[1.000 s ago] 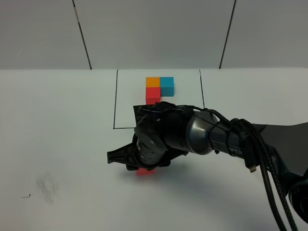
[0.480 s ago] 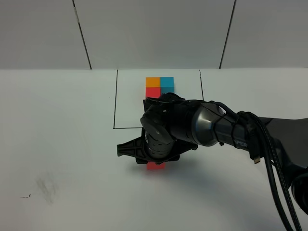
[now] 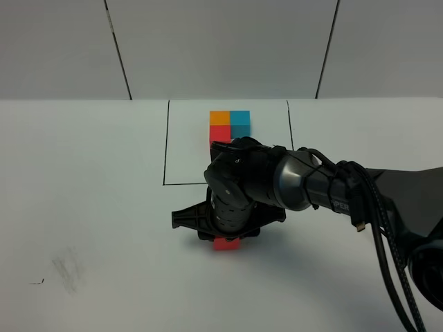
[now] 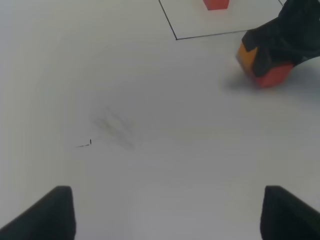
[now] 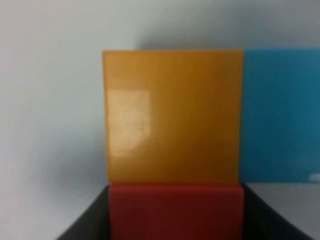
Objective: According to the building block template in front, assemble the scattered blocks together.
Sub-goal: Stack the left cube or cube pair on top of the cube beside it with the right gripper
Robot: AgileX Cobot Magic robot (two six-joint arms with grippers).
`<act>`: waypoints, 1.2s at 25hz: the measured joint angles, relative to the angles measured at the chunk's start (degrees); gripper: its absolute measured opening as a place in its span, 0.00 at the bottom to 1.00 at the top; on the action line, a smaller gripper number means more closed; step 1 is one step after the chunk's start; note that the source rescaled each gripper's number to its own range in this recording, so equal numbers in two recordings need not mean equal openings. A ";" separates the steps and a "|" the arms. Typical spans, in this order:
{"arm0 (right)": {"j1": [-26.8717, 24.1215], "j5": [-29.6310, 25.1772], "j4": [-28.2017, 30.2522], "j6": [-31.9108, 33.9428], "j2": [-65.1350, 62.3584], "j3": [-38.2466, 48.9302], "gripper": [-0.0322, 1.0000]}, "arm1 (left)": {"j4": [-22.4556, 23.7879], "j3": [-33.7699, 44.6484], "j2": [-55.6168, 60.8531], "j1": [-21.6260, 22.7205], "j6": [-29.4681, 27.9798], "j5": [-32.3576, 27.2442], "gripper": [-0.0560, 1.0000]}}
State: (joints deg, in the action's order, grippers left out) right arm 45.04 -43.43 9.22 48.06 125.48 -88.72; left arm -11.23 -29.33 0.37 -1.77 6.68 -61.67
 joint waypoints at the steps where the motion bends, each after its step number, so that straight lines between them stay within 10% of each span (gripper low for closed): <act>1: -0.04 0.00 -0.13 -0.06 0.49 0.00 0.23 | 0.00 0.00 0.00 0.00 0.00 0.00 0.95; 30: -0.18 2.80 -1.79 -4.15 1.48 -0.17 0.23 | 0.00 0.00 0.00 0.00 -0.05 0.00 0.95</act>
State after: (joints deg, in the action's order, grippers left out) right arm 44.86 -40.63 7.43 43.91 126.95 -88.89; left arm -11.23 -29.33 0.37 -1.77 6.63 -61.67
